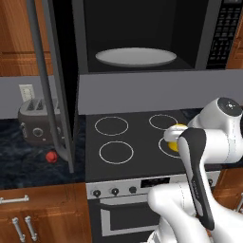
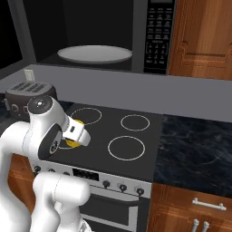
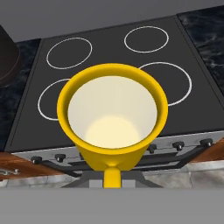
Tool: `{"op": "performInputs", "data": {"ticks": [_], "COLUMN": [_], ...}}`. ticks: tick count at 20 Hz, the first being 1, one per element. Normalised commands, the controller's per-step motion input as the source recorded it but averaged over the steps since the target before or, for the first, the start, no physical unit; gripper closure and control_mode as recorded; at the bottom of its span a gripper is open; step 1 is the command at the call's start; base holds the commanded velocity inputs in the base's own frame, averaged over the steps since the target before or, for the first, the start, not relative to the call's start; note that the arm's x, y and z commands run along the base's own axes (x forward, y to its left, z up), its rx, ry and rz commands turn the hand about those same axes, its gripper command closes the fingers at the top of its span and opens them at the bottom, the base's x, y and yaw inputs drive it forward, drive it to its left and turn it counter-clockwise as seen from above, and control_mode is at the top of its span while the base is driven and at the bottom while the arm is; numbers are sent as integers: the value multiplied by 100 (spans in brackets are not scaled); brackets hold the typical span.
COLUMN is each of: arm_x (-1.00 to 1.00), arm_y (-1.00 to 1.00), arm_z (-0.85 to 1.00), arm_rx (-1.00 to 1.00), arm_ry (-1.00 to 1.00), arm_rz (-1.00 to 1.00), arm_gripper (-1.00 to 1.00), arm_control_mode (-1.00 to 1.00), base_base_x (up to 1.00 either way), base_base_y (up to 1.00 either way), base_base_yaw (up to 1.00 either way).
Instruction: Pick the mug from the counter and place it inside the microwave. Then close the microwave.
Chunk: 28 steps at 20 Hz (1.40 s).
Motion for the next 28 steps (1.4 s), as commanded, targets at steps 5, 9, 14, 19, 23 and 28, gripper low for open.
{"op": "performInputs", "data": {"ticks": [5, 9, 14, 19, 23, 28], "arm_x": [0, 0, -15, -13, -9, -12], "arm_y": [0, 0, 0, 8, 28, 24], "arm_z": [0, 0, 4, 46, 84, 78], "arm_rx": [0, 0, 0, -7, -5, -1], "arm_ry": [0, 0, -13, -21, -25, -22], "arm_rz": [0, 0, 3, 12, 11, 11], "arm_gripper": [100, 100, 100, 100, 100, 100], "arm_control_mode": [100, -100, -100, -100, -100, -100], "base_base_x": [0, 0, 0, 0, 0, 0], "base_base_y": [0, 0, 0, 0, 0, 0], "base_base_yaw": [0, 0, 0, 0, 0, 0]}}
